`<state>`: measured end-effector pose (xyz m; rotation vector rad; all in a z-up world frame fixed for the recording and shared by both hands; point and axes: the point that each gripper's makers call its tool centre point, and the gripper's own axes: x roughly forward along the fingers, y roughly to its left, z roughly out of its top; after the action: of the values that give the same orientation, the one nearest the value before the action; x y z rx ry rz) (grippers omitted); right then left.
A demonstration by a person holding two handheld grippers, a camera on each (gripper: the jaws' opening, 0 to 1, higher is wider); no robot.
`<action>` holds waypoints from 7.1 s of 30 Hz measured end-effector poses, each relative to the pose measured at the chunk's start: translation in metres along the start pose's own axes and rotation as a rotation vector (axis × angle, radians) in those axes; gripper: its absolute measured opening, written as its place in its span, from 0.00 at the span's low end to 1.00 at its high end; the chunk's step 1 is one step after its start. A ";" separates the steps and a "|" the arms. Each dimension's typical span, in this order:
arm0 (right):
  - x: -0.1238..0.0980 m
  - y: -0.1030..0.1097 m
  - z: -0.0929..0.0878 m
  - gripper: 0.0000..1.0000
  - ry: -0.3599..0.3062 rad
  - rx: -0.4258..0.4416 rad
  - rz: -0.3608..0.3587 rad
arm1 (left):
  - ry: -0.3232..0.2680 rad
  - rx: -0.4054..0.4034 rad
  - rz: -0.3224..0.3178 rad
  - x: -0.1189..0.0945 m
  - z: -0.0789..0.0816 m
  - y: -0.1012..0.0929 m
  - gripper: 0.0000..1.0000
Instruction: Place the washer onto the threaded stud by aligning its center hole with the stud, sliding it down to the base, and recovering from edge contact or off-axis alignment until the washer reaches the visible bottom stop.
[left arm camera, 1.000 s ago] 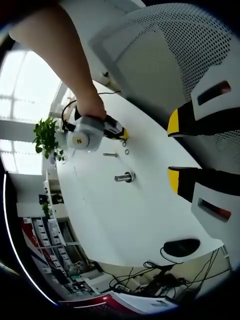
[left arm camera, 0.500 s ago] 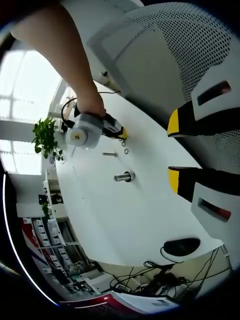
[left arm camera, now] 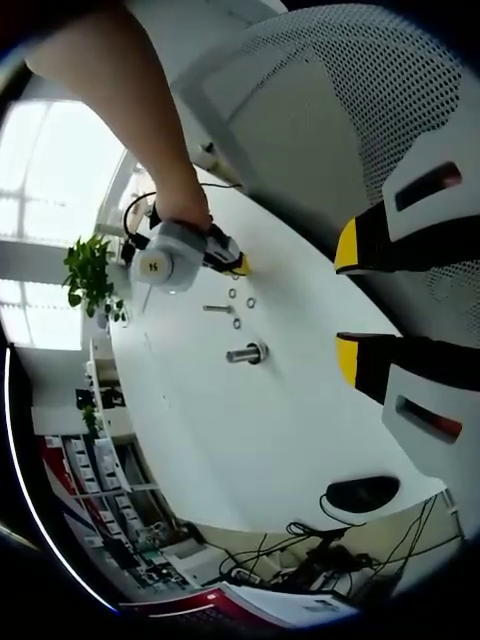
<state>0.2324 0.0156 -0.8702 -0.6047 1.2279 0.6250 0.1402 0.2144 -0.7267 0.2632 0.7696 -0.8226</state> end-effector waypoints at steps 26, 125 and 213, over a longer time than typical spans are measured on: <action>-0.002 -0.004 -0.002 0.21 -0.023 0.102 0.018 | 0.012 0.007 -0.007 0.001 -0.002 -0.002 0.21; -0.011 -0.028 0.005 0.13 -0.027 0.154 0.026 | 0.008 -0.018 0.005 0.001 -0.001 0.003 0.18; 0.007 -0.045 0.057 0.14 -0.028 0.058 0.030 | 0.037 -0.029 0.038 0.001 -0.008 0.009 0.18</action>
<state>0.3043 0.0263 -0.8602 -0.5286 1.2267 0.6187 0.1430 0.2234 -0.7338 0.2673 0.8084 -0.7720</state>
